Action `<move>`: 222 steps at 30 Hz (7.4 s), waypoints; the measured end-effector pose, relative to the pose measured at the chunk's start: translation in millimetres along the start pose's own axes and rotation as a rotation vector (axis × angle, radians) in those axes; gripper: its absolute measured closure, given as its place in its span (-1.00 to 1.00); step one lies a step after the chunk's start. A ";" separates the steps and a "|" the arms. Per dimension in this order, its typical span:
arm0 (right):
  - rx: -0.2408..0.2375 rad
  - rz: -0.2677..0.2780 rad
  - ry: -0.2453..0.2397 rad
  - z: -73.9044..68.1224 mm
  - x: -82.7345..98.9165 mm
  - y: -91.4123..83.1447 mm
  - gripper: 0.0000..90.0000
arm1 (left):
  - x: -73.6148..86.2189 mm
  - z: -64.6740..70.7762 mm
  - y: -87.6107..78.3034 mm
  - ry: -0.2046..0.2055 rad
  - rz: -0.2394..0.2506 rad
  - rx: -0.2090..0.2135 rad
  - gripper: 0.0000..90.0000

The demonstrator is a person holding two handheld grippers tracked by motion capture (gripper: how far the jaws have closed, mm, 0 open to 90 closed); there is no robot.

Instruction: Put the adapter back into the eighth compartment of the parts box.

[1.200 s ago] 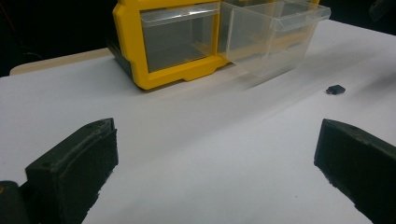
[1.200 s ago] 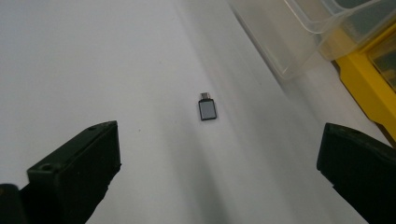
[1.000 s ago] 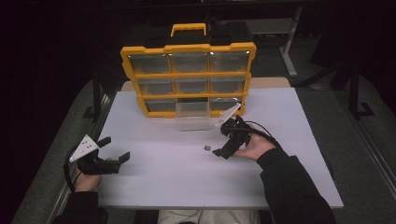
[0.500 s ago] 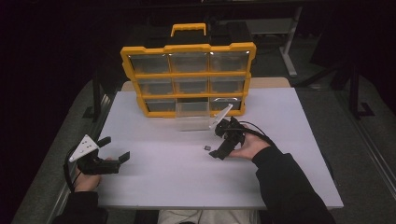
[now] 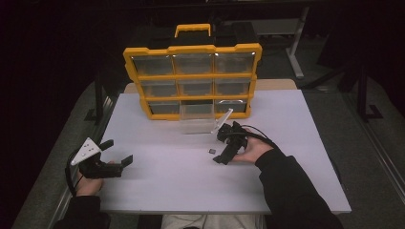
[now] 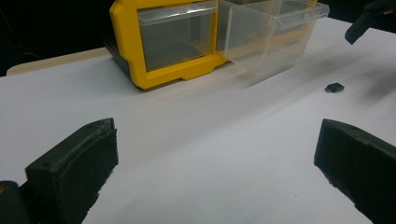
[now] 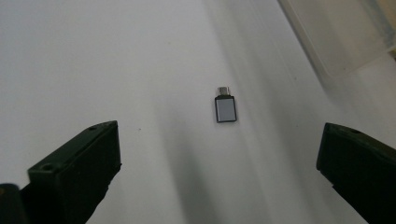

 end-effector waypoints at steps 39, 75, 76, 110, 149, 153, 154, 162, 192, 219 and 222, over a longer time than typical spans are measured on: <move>-0.051 -0.095 -0.058 10.9 -13.2 37.0 -0.03 | 0.2 -0.1 1.1 0.007 -0.001 0.004 -1.00; -0.046 -0.053 -0.037 18.5 -16.1 30.3 0.66 | -0.1 0.1 0.4 0.007 0.005 0.006 -1.00; -0.044 -0.048 -0.037 19.1 -15.5 28.5 0.66 | -0.1 0.0 0.4 0.009 0.004 0.006 -1.00; -0.015 0.000 -0.037 20.7 -10.9 -9.8 0.66 | -0.1 0.0 0.2 0.001 0.008 0.004 -1.00; 0.042 0.039 -0.057 30.3 -26.2 -62.1 0.66 | -0.2 -0.4 0.1 0.000 0.012 0.000 -1.00; 0.045 0.039 -0.056 32.9 -30.5 -65.8 0.66 | -0.1 -0.8 -0.1 0.001 0.010 0.000 -1.00; 0.046 0.042 -0.058 33.4 -31.6 -66.4 0.66 | -0.1 -0.9 -0.1 0.002 0.009 0.000 -1.00; 0.056 0.042 -0.071 34.9 -41.2 -74.2 0.66 | -0.1 -0.8 0.0 0.002 0.010 0.000 -1.00; 0.066 0.036 -0.077 56.3 -73.7 -78.5 0.66 | -0.2 -1.3 0.0 0.006 0.013 -0.004 -1.00; 0.062 -0.024 -0.135 60.2 -113.5 -55.8 0.66 | -0.3 -0.8 0.5 0.005 0.015 0.000 -1.00; 0.058 -0.021 -0.138 61.2 -116.6 -52.2 0.66 | -0.4 -0.6 0.7 0.006 0.015 0.000 -1.00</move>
Point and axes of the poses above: each handheld gripper's, and its own axes: y roughly forward along the jaws, x roughly out of its underside, z roughly to its right, the point moved 4 cm from there along y, roughly forward along the jaws, and after that the axes turned 6 degrees about -z, right-handed, at the moved point
